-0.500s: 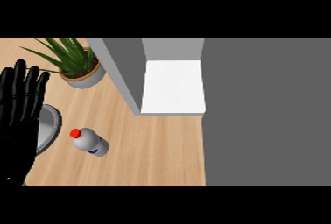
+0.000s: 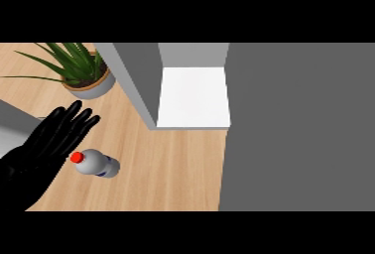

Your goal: Pick up the bottled water, place it into the cabinet and close the cabinet

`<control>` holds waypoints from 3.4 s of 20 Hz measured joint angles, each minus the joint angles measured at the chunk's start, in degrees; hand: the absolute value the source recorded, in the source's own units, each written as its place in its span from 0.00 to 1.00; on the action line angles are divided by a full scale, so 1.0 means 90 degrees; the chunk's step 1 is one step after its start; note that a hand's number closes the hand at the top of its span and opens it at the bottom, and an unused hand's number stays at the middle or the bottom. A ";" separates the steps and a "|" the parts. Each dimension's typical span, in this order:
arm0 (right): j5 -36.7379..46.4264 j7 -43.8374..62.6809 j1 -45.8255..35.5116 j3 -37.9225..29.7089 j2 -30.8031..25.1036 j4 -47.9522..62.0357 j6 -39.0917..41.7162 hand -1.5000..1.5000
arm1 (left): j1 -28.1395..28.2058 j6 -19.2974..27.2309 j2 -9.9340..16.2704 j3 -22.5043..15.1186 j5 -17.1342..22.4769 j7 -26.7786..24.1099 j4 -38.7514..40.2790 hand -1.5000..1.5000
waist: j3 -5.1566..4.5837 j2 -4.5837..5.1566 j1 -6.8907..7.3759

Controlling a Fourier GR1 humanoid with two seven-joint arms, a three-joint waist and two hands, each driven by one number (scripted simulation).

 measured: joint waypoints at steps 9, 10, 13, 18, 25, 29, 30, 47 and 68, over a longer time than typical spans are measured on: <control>-0.0357 0.1055 0.0697 0.0532 -0.0084 -0.1430 0.0120 0.00 | 0.0626 -0.1077 0.1866 0.1243 0.3896 0.1328 0.0003 0.00 | 0.0004 -0.0025 0.0058; -0.0317 0.1153 0.0786 0.0617 -0.0071 -0.1607 0.0097 0.00 | 0.0709 -0.1099 0.2016 0.1378 0.4197 0.1450 -0.0049 0.00 | 0.0004 -0.0024 0.0059; -0.0207 0.1454 0.0805 0.0786 -0.0058 -0.1828 -0.0007 0.00 | 0.0926 -0.1180 0.2579 0.1903 0.5189 0.1804 -0.0094 0.00 | 0.0005 -0.0023 0.0076; 0.0067 0.1858 0.0628 0.1153 0.0090 -0.1951 -0.0265 0.00 | 0.1126 -0.1213 0.2913 0.2466 0.5981 0.2299 -0.0072 0.00 | 0.0006 -0.0012 0.0066; 0.0224 0.2251 0.0459 0.1575 0.0143 -0.2074 -0.0555 0.00 | 0.1297 -0.1150 0.2964 0.2950 0.6434 0.2800 -0.0234 0.00 | 0.0006 -0.0012 0.0052; 0.0259 0.2337 0.0456 0.1660 0.0098 -0.2096 -0.0643 0.00 | 0.1410 -0.1190 0.2637 0.2997 0.6268 0.2949 -0.0403 0.00 | 0.0006 -0.0011 0.0037; 0.0267 0.2336 0.0476 0.1677 0.0081 -0.2105 -0.0661 0.00 | 0.1415 -0.1286 0.2575 0.3024 0.6224 0.2979 -0.0348 0.00 | 0.0006 -0.0011 0.0031; 0.0389 0.2610 0.0192 0.1913 -0.0104 -0.2130 -0.1011 0.00 | 0.0381 -0.1306 0.1470 0.2388 0.4361 0.3088 0.0342 0.00 | 0.0005 0.0003 -0.0041; 0.0456 0.2813 -0.0089 0.2040 -0.0362 -0.2166 -0.1256 0.00 | -0.0912 -0.2871 0.0031 0.1996 -0.0121 0.0807 0.3667 0.00 | -0.0002 0.0011 -0.0069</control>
